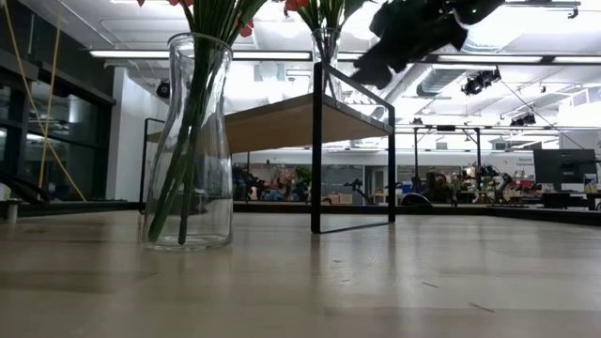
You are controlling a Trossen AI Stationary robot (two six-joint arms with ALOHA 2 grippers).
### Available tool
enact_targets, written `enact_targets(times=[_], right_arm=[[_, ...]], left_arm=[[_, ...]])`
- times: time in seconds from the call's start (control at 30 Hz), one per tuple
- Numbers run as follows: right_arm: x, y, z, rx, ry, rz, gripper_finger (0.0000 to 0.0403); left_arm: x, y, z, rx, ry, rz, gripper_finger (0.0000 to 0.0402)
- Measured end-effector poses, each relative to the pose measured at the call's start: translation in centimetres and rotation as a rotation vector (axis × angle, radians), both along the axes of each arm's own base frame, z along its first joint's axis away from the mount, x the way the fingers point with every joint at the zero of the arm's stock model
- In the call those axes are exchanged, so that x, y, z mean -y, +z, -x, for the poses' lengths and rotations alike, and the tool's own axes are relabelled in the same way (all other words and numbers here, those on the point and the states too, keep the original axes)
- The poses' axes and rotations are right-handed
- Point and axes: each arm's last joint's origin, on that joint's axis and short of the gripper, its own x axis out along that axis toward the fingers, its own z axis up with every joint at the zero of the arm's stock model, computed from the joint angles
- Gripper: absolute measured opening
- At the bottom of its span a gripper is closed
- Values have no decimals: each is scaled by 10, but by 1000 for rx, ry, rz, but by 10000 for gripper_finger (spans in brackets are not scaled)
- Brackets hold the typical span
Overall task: Pick and place flowers into a vace then onto a shelf
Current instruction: Put the transparent flower vase on the shelf
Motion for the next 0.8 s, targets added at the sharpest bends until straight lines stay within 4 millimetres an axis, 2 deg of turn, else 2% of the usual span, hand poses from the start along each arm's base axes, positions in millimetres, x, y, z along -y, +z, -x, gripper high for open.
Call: enact_targets(times=[0.3,0.67,0.8], right_arm=[[4,15,34,-106,-249,113,301],[-8,39,63,-60,-328,162,301],[-15,48,72,-40,-356,193,301]], left_arm=[[-5,1,-6,42,25,-52,376],[-38,2,-44,-18,24,-232,376],[-44,2,-56,-62,-13,-207,376]])
